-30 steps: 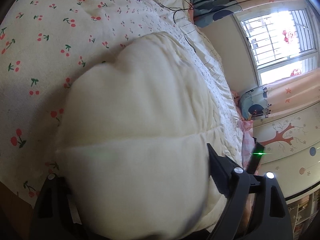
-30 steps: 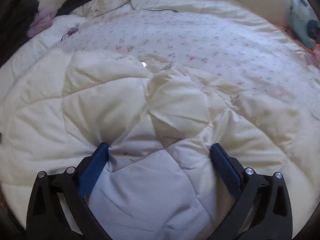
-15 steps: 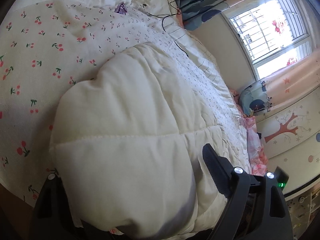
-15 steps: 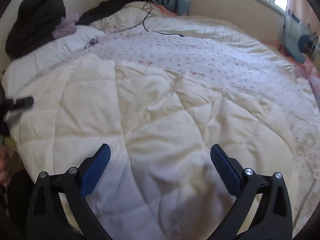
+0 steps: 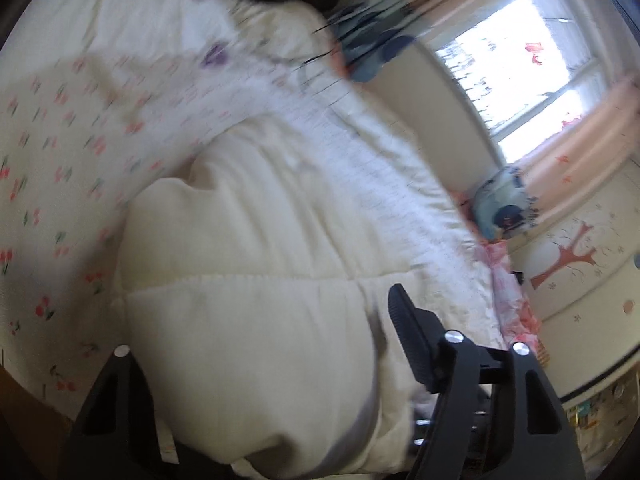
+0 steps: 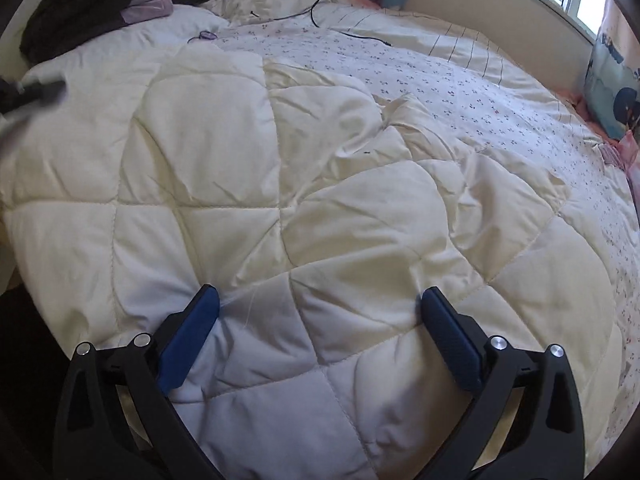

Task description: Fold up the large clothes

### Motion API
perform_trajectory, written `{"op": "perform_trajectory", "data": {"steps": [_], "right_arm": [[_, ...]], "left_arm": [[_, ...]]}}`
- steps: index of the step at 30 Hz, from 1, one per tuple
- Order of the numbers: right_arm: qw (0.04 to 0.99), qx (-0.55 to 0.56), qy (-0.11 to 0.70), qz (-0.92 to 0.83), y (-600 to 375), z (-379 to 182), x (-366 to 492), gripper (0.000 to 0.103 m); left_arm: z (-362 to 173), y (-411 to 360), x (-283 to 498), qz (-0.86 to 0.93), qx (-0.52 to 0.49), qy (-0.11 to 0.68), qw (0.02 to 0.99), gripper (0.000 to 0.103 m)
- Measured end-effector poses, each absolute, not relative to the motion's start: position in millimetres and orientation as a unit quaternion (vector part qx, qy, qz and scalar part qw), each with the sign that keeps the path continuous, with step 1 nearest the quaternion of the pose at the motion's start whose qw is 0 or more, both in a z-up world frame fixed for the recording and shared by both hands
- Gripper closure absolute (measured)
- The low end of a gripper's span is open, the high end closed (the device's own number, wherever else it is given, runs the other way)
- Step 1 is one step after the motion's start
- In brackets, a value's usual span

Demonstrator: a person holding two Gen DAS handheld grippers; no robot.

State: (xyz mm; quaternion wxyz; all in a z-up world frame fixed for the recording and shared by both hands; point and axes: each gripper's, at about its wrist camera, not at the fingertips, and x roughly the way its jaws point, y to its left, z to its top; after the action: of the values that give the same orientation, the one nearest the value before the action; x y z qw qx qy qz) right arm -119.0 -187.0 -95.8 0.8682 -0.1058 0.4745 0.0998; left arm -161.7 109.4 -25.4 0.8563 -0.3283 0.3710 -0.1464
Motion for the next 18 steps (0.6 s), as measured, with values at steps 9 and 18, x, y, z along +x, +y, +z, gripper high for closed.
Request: {"op": "perform_trajectory", "data": {"steps": [9, 18], "right_arm": [[0.894, 0.081, 0.394, 0.196, -257, -71, -154, 0.006], [0.773, 0.515, 0.233, 0.288, -493, -64, -188, 0.006]], "left_arm": [[78, -13, -172, -0.286, -0.221, 0.280, 0.889, 0.050], [45, -224, -187, -0.425, -0.023, 0.332, 0.842, 0.051]]}}
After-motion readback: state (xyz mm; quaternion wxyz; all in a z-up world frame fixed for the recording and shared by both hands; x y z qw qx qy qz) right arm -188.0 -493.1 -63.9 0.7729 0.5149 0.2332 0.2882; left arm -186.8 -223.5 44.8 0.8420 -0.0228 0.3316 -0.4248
